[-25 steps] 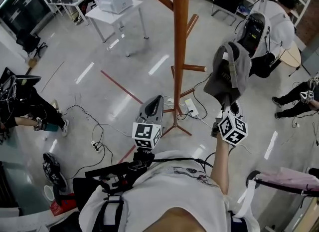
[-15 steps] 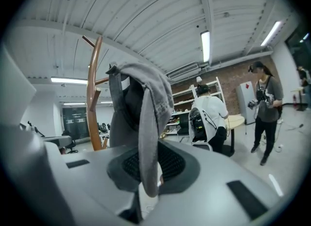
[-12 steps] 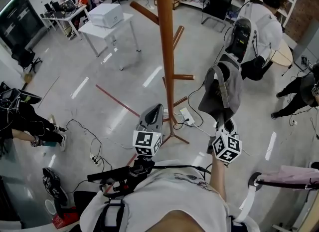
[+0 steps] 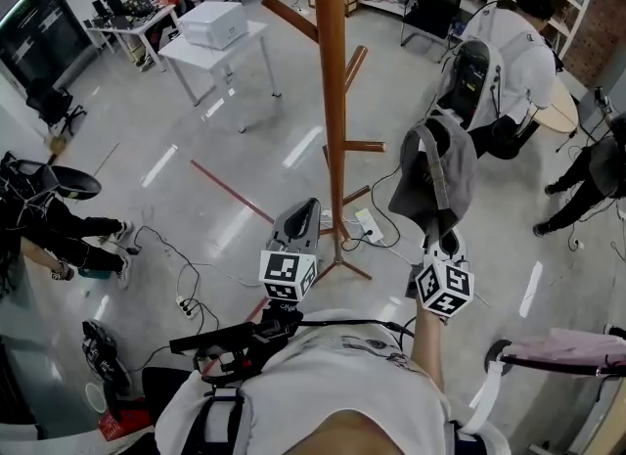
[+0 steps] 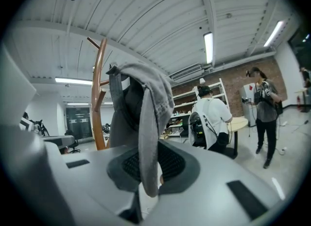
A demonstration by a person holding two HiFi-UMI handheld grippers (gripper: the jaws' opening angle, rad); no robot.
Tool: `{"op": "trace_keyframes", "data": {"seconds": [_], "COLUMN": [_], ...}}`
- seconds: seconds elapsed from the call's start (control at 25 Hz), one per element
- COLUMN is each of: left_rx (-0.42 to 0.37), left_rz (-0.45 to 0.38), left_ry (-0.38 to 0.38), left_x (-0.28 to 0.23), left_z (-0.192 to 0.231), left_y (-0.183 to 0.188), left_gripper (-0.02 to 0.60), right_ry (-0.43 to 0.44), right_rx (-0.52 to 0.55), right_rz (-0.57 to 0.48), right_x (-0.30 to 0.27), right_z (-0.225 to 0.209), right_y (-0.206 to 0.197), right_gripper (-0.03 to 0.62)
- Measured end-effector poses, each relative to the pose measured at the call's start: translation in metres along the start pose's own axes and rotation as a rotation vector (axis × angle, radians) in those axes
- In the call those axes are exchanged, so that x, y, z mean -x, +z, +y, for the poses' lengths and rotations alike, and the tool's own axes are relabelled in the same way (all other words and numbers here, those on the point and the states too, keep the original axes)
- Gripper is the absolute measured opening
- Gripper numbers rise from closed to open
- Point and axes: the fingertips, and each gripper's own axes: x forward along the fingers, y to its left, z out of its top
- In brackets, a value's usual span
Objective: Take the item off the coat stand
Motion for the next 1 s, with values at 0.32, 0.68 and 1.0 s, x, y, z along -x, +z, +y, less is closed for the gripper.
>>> {"op": "trace_keyframes", "data": {"seconds": [0.32, 0.68, 1.0], "left_rx": [0.003, 0.006, 0.009], "left_rz": [0.003, -0.002, 0.005], "left_ry": [0.010, 0.008, 0.005], "left_x": [0.0028, 0.0054, 0.0034], "left_z": [0.0010, -0.0010, 0.0001], "left_y": [-0.0029, -0.0016, -0.0035], "left_gripper": [0.003, 0.003, 0.003], "right_ry": [0.002, -0.011, -0.019], "right_rx": [0.003, 0.003, 0.003], "right_rz": [-0.004, -0.012, -0.006], "right_x": [0.0005, 0.0061, 0.0049], "right_z": [0.0007, -0.0034, -0.0035], "right_y": [-0.0013, 0.0003, -0.0019], "right_gripper": [0.029, 0.029, 0.029]}}
